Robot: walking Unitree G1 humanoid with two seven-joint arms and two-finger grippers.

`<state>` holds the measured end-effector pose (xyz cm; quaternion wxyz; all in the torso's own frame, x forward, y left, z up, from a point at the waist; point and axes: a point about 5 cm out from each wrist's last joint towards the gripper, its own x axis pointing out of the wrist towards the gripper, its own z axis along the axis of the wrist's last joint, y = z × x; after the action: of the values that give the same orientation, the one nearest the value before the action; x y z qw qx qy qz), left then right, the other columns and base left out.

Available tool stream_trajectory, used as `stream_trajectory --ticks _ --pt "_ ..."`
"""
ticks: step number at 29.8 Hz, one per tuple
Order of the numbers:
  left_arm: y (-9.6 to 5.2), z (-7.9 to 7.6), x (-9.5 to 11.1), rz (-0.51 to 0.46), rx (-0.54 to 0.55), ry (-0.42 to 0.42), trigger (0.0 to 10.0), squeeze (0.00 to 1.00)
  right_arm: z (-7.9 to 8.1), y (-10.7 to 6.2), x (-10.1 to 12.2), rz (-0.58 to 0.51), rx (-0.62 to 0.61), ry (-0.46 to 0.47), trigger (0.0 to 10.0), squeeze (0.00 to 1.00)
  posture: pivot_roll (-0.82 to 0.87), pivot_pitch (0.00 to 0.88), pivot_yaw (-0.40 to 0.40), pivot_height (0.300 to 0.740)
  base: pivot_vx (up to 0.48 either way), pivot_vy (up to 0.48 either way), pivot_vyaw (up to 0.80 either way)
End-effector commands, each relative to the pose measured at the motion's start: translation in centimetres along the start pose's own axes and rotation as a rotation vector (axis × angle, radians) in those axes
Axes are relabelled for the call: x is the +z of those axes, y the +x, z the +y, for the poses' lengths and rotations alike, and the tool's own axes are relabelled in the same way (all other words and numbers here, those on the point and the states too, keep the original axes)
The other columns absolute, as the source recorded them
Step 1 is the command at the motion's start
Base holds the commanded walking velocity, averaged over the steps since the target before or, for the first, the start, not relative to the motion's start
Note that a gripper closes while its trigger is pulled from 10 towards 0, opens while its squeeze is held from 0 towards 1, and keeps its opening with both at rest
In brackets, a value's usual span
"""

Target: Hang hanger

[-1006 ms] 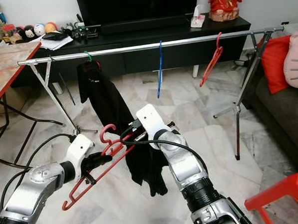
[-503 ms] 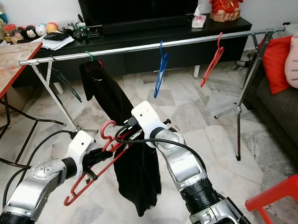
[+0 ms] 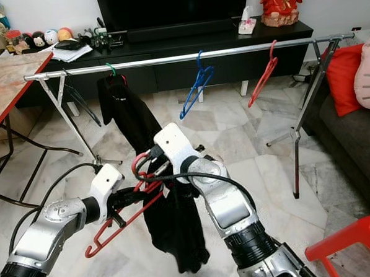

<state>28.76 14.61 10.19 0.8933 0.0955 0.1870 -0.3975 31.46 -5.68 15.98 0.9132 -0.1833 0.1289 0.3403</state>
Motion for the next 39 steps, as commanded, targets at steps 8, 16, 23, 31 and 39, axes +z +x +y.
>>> stream_trajectory --ticks 8,16,23,31,39 --pt "-0.1 0.5 0.6 -0.049 0.030 0.002 10.0 0.00 0.1 -1.5 0.1 0.001 0.119 -0.131 10.0 0.00 -0.07 0.016 0.080 0.740 0.000 0.000 0.00" --pt "-0.2 0.5 1.3 -0.096 0.022 -0.020 10.0 0.00 -0.7 -1.9 0.0 0.009 0.129 -0.175 10.0 0.00 -0.07 0.014 0.082 0.740 0.000 0.000 0.00" --pt "-0.1 0.1 1.4 -0.108 -0.001 -0.027 10.0 0.00 0.4 -2.0 0.8 -0.042 0.204 -0.201 10.0 0.00 -0.07 0.013 0.084 0.740 0.000 0.000 0.00" --pt "0.0 0.3 1.8 -0.133 0.006 -0.039 10.0 0.00 0.6 -2.2 0.4 -0.033 0.228 -0.215 10.0 0.00 -0.07 0.013 0.088 0.740 0.000 0.000 0.00" --pt "-0.1 0.4 2.0 -0.157 0.017 -0.047 10.0 0.00 0.7 -2.3 0.4 -0.031 0.246 -0.224 10.0 0.92 -0.07 0.012 0.088 0.740 0.000 0.000 0.00"
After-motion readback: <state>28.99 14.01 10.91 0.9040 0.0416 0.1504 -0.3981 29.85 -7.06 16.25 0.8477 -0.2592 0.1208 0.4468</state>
